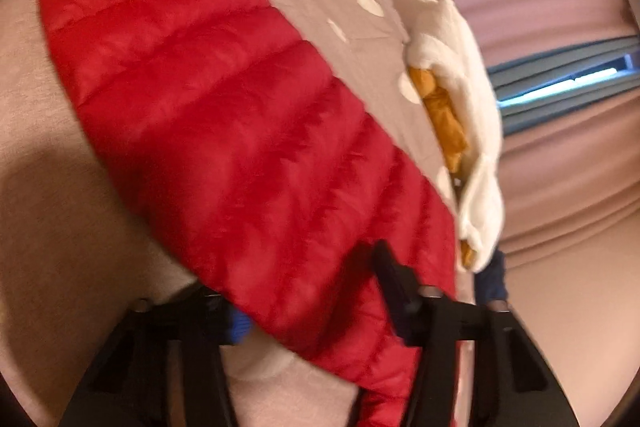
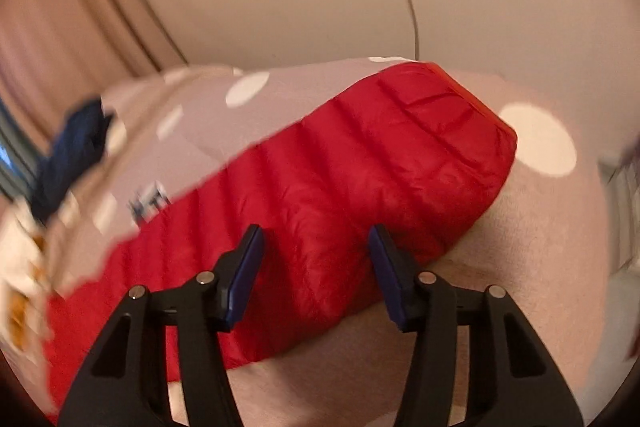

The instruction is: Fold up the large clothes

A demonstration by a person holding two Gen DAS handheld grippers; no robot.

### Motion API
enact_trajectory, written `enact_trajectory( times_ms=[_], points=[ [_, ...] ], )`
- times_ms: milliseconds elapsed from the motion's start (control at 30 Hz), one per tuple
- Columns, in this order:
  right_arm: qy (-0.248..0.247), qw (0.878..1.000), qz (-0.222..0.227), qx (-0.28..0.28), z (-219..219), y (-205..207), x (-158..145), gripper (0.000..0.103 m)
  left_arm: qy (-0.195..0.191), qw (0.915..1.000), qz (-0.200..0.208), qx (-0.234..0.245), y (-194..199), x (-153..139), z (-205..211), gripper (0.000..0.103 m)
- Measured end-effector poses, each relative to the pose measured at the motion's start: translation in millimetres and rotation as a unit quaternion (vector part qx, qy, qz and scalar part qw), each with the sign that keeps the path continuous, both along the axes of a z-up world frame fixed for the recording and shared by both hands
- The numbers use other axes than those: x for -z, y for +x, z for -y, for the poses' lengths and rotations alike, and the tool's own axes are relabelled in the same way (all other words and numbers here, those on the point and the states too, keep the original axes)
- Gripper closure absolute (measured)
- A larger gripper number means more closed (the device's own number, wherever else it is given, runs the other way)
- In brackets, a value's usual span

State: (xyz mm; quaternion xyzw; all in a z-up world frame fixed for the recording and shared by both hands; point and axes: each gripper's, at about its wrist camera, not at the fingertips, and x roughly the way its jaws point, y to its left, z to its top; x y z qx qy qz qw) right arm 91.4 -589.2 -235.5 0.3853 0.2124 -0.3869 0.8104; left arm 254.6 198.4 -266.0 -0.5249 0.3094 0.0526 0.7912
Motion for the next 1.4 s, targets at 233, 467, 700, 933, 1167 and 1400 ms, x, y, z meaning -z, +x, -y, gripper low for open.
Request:
enact_trajectory(
  times_ms=[233, 467, 700, 933, 1167, 1400],
  points=[
    [0.044, 0.994, 0.064, 0.073, 24, -40, 0, 0.048, -0.008, 0.9982, -0.025, -0.053, -15, 0, -10, 0.088],
    [0.136, 0.971, 0.176, 0.086, 43, -68, 23, 0.050, 0.104, 0.9914, -0.027, -0.074, -22, -37, 6, 0.088],
    [0.165, 0.968, 0.170, 0.088, 48, -58, 46, 0.103, 0.172, 0.9821, -0.006, -0.075, -30, -67, 21, 0.088],
    [0.168, 0.962, 0.196, 0.094, 45, -71, 30, 0.094, 0.182, 0.9809, -0.020, -0.064, -34, -63, 23, 0.088],
    [0.119, 0.961, 0.203, 0.143, 51, -102, 9, 0.039, 0.142, 0.9874, -0.025, -0.066, -32, -51, 14, 0.088],
    [0.099, 0.974, 0.166, 0.118, 56, -84, 7, 0.048, 0.140, 0.9876, -0.035, -0.063, -30, -49, 17, 0.088]
  ],
)
